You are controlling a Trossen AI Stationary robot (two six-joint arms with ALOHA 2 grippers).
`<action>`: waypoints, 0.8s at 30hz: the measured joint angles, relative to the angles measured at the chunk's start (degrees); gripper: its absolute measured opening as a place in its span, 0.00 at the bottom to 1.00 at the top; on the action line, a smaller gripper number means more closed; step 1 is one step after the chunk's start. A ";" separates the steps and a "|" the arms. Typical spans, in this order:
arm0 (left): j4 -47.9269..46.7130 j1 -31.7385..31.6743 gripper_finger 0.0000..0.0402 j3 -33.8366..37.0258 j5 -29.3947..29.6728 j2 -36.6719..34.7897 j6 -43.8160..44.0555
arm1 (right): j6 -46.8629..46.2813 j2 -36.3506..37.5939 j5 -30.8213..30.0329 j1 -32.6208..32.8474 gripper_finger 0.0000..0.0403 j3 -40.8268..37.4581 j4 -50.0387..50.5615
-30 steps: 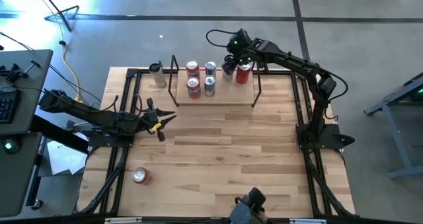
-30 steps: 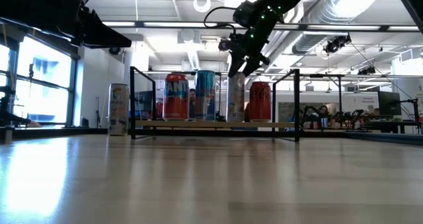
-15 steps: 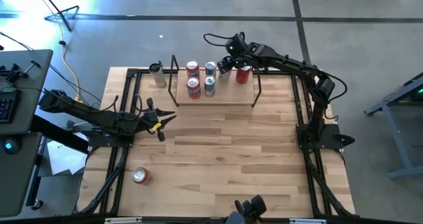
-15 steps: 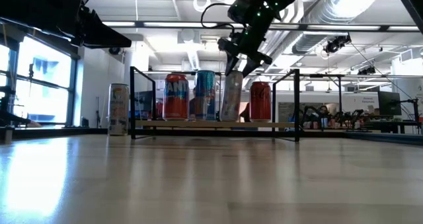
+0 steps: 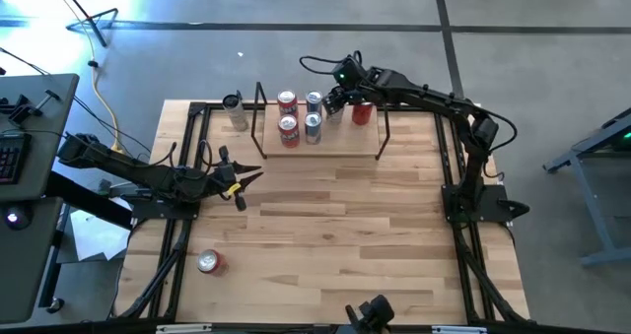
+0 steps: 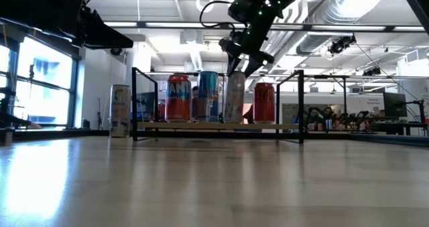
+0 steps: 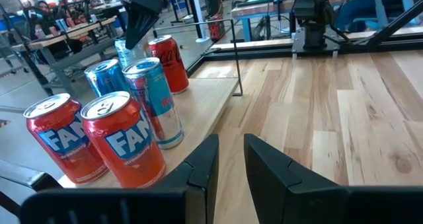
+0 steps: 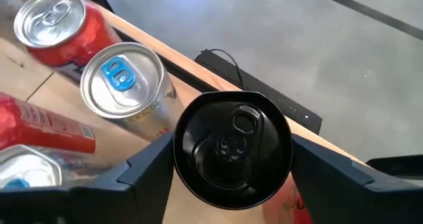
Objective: Place canned beverage on shelf
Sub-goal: Adjust the white yellow soda can on the shelf, then put the white yellow soda can on the shelf aligned with the other white yellow soda can
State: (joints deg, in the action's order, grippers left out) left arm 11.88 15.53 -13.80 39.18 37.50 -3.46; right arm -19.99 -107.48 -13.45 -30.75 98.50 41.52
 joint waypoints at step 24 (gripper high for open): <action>-7.25 -0.99 0.14 -9.95 6.54 -0.16 2.88 | 19.42 0.61 -0.11 6.40 0.51 15.47 7.44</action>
State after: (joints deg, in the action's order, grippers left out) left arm 4.63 14.54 -23.76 45.72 37.34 -0.57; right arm -0.57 -106.87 -13.56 -24.35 113.97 48.96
